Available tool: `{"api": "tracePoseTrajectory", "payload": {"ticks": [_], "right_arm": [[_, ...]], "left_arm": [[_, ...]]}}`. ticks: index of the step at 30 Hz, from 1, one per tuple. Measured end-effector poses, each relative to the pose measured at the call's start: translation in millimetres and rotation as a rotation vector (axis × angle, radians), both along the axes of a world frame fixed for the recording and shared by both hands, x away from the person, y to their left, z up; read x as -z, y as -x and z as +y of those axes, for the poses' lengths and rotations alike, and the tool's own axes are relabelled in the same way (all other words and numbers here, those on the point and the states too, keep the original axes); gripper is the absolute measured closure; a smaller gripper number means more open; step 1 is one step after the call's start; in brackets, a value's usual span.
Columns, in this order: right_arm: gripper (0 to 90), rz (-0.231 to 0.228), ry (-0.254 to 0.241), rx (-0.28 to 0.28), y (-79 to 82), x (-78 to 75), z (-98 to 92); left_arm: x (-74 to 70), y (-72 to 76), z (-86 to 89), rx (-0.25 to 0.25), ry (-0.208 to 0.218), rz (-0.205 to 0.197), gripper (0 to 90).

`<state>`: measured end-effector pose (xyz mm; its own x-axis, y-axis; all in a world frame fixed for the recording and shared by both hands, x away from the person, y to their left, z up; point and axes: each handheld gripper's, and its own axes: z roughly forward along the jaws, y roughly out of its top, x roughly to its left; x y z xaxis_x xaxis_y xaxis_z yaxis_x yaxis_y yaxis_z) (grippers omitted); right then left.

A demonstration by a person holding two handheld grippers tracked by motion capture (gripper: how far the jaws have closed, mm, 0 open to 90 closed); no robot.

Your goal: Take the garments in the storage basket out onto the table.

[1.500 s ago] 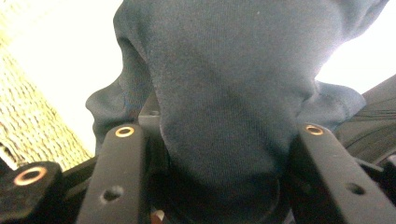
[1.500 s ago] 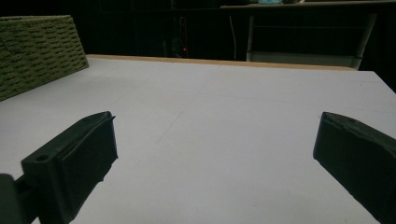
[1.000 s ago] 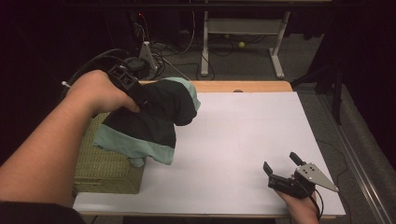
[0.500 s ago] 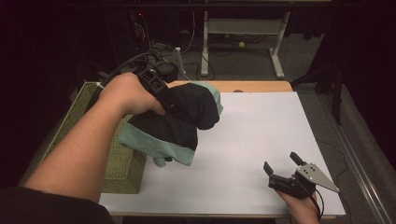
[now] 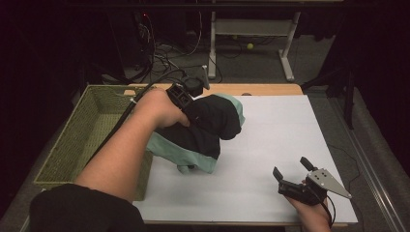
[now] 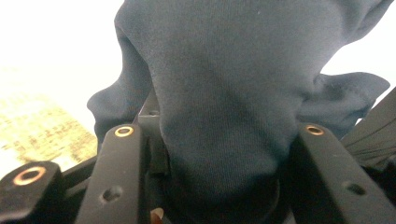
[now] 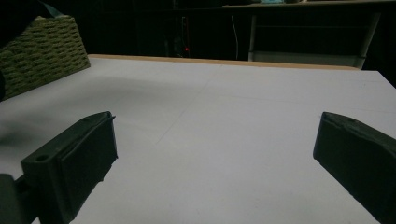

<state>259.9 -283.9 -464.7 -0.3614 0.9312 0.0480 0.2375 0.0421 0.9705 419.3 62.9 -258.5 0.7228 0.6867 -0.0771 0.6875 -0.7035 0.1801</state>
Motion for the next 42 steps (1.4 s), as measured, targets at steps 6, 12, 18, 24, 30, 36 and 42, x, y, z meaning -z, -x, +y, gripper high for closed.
{"api": "tracePoseTrajectory", "payload": {"ticks": [6, 12, 18, 24, 30, 36, 42], "right_arm": [[0.0, -0.003, 0.002, -0.003, 0.0, -0.5, 0.3], [0.0, -0.005, 0.001, -0.002, -0.2, -0.7, -0.1], [0.0, -0.005, 0.001, -0.005, -0.5, -0.6, 0.2], [0.0, -0.004, -0.002, -0.005, -0.8, -0.5, 0.3], [0.0, -0.012, -0.001, -0.004, -0.6, -1.0, 1.5], [0.0, -0.008, -0.005, -0.007, -0.9, -0.9, 0.9], [0.0, -0.007, -0.010, -0.006, -1.0, -0.9, 0.0]], "left_arm": [[19.3, -5.2, -12.7, 0.004, 0.011, 0.002, 52.0], [37.2, -10.0, -24.7, 0.019, 0.006, 0.009, 52.0], [52.1, -13.8, -32.0, 0.009, 0.013, 0.006, 52.0], [63.2, -14.6, -37.6, 0.015, 0.019, -0.006, 51.9], [72.6, -14.8, -45.4, 0.014, 0.031, -0.031, 51.4], [84.0, -22.0, -47.3, -0.025, 0.041, -0.056, 51.0], [97.6, -26.9, -50.8, -0.033, 0.038, -0.035, 50.2]]}}
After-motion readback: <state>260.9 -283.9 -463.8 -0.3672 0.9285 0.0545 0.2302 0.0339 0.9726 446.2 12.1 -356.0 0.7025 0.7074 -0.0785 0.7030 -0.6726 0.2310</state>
